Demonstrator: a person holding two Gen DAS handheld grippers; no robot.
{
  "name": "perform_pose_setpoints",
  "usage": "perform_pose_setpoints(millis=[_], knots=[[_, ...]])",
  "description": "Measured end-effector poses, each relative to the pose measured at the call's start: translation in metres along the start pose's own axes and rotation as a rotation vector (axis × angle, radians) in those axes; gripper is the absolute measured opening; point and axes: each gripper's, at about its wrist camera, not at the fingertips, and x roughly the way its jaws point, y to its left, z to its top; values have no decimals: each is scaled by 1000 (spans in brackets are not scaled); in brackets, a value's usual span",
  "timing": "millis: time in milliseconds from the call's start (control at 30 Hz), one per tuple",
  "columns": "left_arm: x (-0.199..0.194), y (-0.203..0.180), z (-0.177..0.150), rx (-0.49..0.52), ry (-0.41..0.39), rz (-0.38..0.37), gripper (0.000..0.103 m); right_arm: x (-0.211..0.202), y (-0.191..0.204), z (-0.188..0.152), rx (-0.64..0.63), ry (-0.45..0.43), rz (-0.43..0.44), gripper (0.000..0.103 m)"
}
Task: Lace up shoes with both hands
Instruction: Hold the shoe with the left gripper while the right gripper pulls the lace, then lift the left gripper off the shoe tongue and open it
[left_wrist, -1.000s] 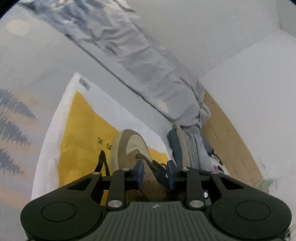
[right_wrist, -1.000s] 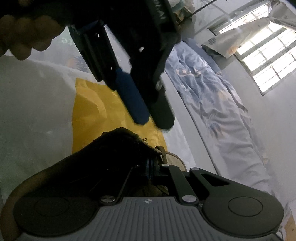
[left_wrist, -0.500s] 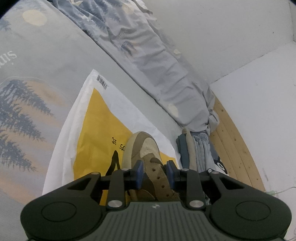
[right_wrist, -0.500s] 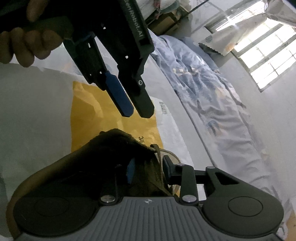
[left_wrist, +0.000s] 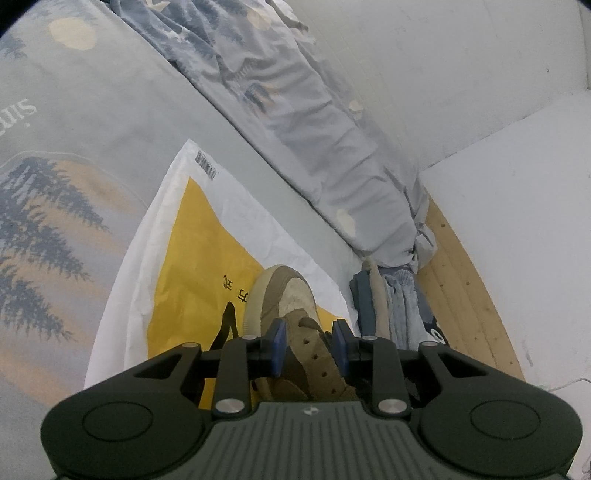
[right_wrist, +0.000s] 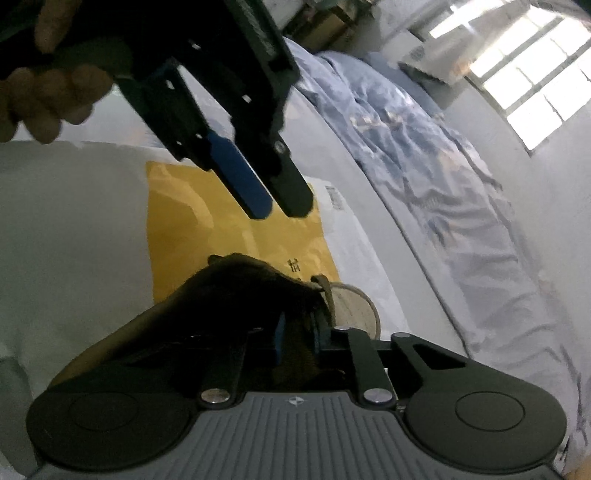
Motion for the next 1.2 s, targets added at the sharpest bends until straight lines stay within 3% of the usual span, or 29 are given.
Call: perform_pose_setpoints(millis=[167, 567, 700, 967, 1200], knots=[[0, 0, 0, -3, -3, -2, 24, 4, -1, 2, 46, 16, 12, 2], [2, 3, 1, -28, -4, -15, 24, 1, 5, 4, 16, -45, -21, 2], [9, 10, -3, -116, -17, -54, 26, 2, 5, 4, 19, -46, -20, 2], [26, 24, -14, -286, -59, -52, 31, 1, 2, 2, 26, -53, -21, 2], [41, 30, -21, -355, -61, -24, 30, 7, 0, -2, 28, -59, -26, 2]])
